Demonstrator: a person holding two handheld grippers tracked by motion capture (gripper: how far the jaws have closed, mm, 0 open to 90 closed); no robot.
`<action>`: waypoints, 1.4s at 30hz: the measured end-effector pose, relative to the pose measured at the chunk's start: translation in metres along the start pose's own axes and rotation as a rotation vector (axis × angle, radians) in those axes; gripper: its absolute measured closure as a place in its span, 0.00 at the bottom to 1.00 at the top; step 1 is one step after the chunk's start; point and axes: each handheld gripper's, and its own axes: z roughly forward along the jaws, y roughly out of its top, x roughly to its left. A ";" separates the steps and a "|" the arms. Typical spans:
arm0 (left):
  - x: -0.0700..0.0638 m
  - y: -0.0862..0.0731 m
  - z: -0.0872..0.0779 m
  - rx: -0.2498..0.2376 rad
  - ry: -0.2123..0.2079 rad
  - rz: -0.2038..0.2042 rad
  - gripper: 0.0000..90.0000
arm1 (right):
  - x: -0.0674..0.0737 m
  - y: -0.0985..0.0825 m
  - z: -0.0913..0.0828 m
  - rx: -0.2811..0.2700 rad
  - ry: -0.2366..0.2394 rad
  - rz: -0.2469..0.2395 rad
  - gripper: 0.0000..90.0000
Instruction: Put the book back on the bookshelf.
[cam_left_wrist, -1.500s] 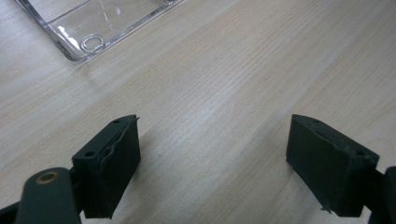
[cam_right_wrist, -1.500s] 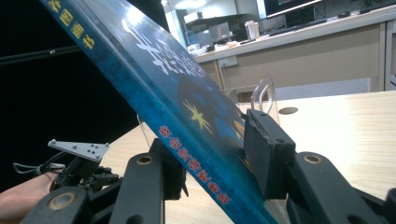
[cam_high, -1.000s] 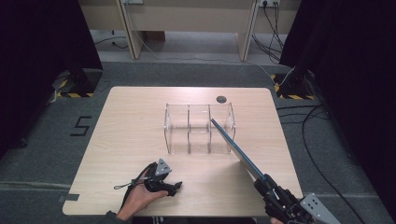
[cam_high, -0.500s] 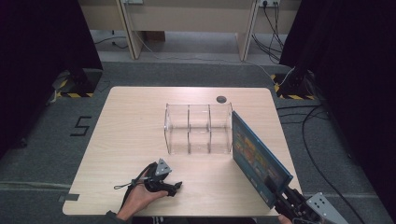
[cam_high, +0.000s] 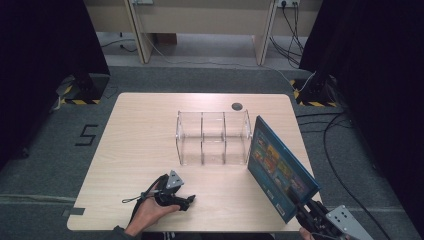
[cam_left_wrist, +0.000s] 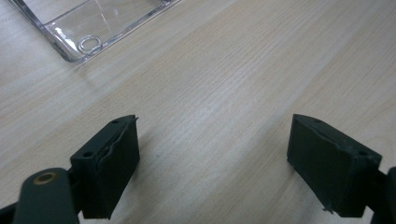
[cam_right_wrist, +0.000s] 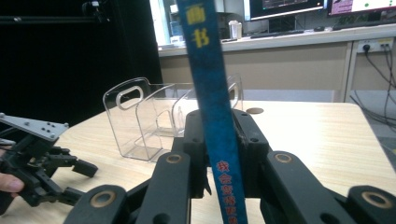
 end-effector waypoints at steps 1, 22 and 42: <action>0.000 0.000 0.000 -0.005 -0.001 0.001 0.17 | 0.000 0.000 0.000 0.000 0.000 0.000 0.87; -0.001 -0.003 0.001 -0.029 -0.011 0.009 0.14 | -0.009 -0.006 0.004 0.034 -0.031 -0.058 0.88; -0.002 -0.003 0.003 -0.035 -0.015 0.012 0.13 | -0.015 -0.012 0.022 0.044 -0.020 -0.069 0.87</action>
